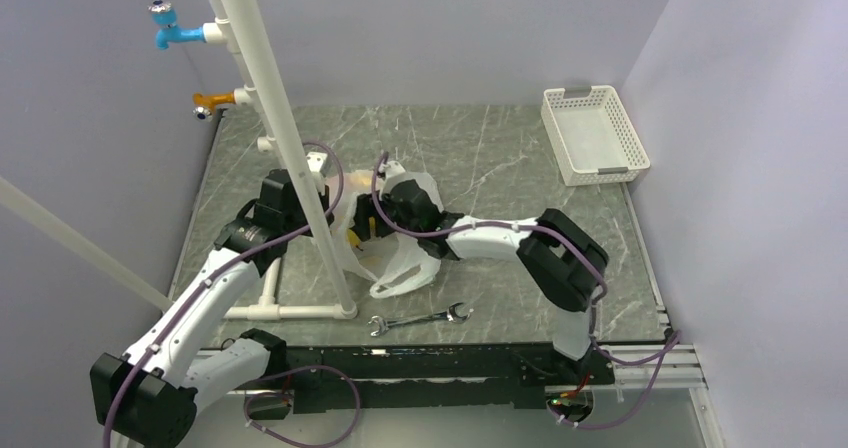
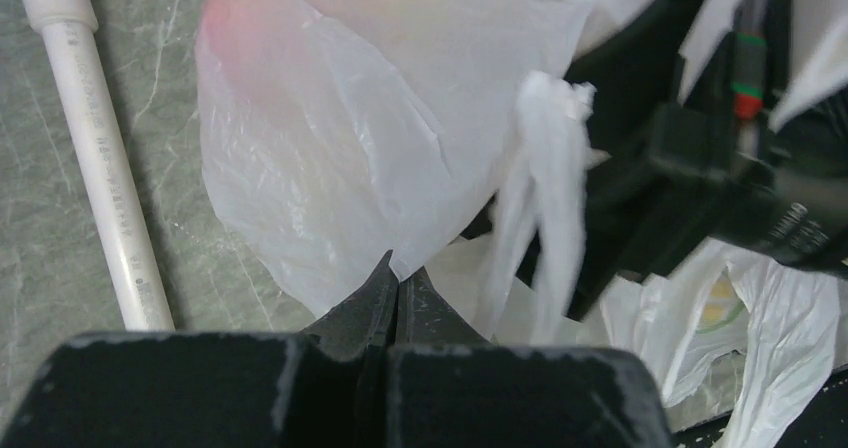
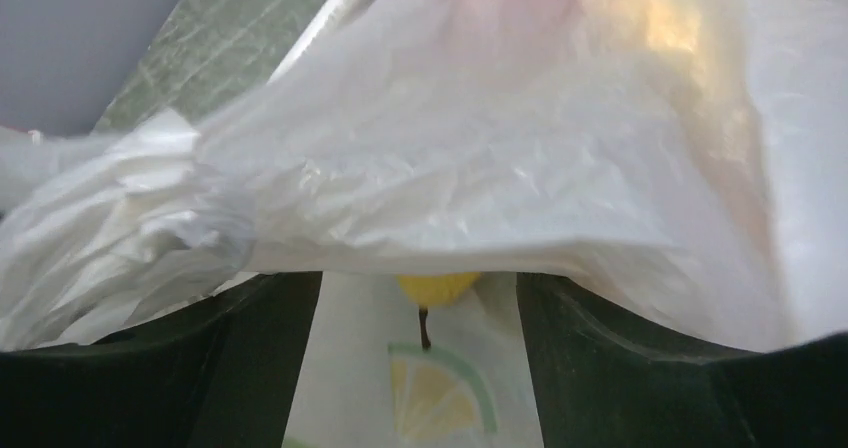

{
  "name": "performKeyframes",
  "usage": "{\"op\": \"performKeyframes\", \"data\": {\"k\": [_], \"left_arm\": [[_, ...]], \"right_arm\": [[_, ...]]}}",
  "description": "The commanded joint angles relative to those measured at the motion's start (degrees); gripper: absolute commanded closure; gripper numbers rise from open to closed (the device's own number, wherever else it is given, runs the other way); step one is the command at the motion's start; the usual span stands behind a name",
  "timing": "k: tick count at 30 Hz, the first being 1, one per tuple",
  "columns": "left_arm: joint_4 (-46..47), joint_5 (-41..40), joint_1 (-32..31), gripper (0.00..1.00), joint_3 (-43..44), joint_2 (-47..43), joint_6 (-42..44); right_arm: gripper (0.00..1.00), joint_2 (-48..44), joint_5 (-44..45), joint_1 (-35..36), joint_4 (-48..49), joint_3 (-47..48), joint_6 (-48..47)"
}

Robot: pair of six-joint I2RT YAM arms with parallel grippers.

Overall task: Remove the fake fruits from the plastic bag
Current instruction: Take out the fake fruit from the plastic bag.

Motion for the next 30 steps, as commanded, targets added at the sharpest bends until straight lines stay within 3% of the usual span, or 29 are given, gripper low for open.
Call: {"op": "performKeyframes", "data": {"k": [1,8,13,18,21,30], "left_arm": [[1.03,0.98,-0.19,1.00,2.27,0.31,1.12],[1.56,1.00,-0.19,1.00,1.37,0.60,1.75],[1.98,2.22,-0.19,1.00,1.41,1.47,1.60],[-0.46,1.97,-0.19,1.00,4.35,3.69,0.56],[-0.60,2.33,-0.19,1.00,5.34,4.28,1.05],[5.01,5.03,-0.19,1.00,-0.33,1.54,2.49]], "right_arm": [[0.24,6.46,-1.10,0.02,-0.28,7.20,-1.17],[0.09,10.50,-2.18,0.41,2.69,9.55,-2.07],[0.06,12.51,-1.89,1.24,2.23,11.29,-4.74],[0.02,12.17,5.30,3.97,0.90,12.97,-9.61],[0.01,12.50,8.30,4.86,1.89,13.76,-14.32],[0.09,20.66,9.08,6.38,0.28,20.45,-13.59]]}}
